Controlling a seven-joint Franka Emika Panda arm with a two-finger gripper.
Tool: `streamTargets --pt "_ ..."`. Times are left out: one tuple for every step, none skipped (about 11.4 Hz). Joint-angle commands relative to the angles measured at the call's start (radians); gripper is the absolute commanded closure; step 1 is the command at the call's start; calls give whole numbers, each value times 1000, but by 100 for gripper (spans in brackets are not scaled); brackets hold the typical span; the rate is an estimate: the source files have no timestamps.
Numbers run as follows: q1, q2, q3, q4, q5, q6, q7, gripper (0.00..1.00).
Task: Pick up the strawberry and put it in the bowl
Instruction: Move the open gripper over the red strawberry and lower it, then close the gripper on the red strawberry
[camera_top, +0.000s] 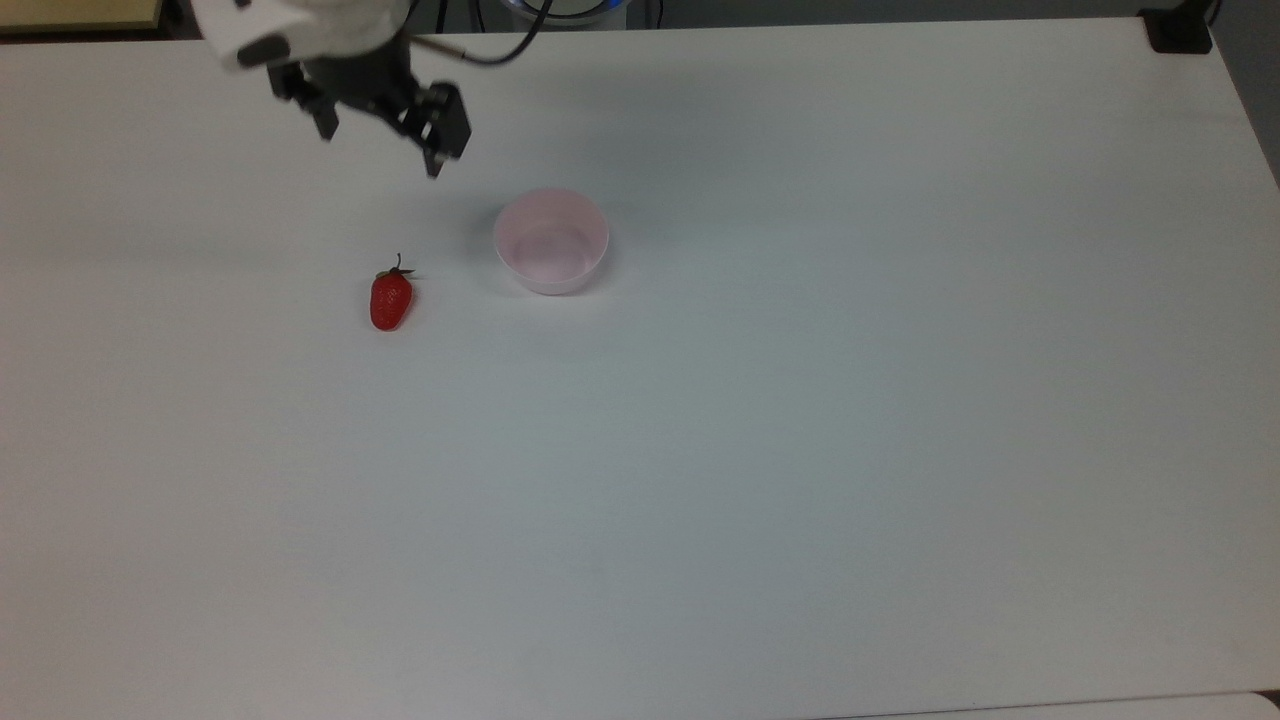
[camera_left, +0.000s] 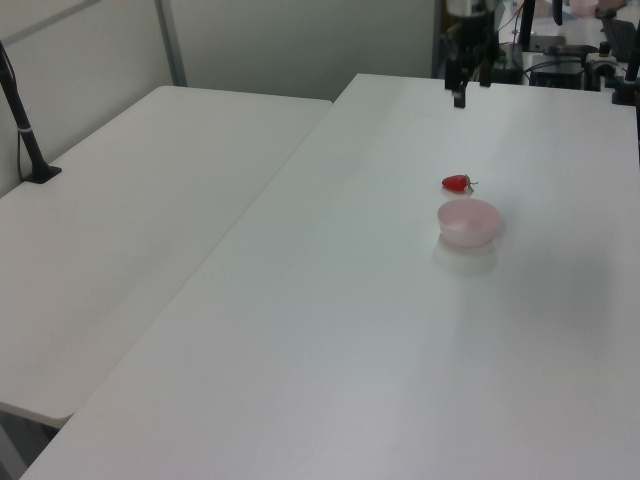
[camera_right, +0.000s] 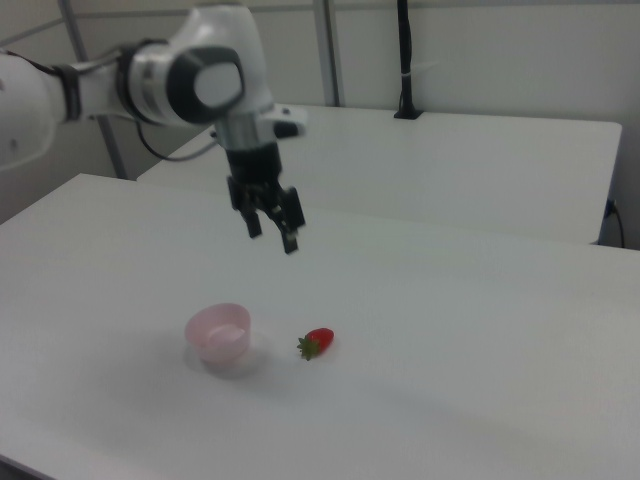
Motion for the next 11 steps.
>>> streamTargets --pt "-25 49 -5 -106 18 169 -11 0" --pt "-28 83 -5 -128 12 219 -9 3" --pt "-28 118 -5 -154 4 274 -9 5" --pt "-30 156 -5 -171 0 349 -8 10" --pt "-28 173 -5 -180 0 385 -8 13" --pt "-28 192 -5 -181 0 404 -6 19" --pt "-25 215 -5 -181 -2 419 -6 27" --pt "-24 227 -5 -181 -6 440 -6 34" --pt "-28 230 -5 -181 -14 442 -8 34" --pt "-33 229 -5 -181 -16 441 -12 34" --pt "-41 230 -5 -181 -17 442 -14 34"
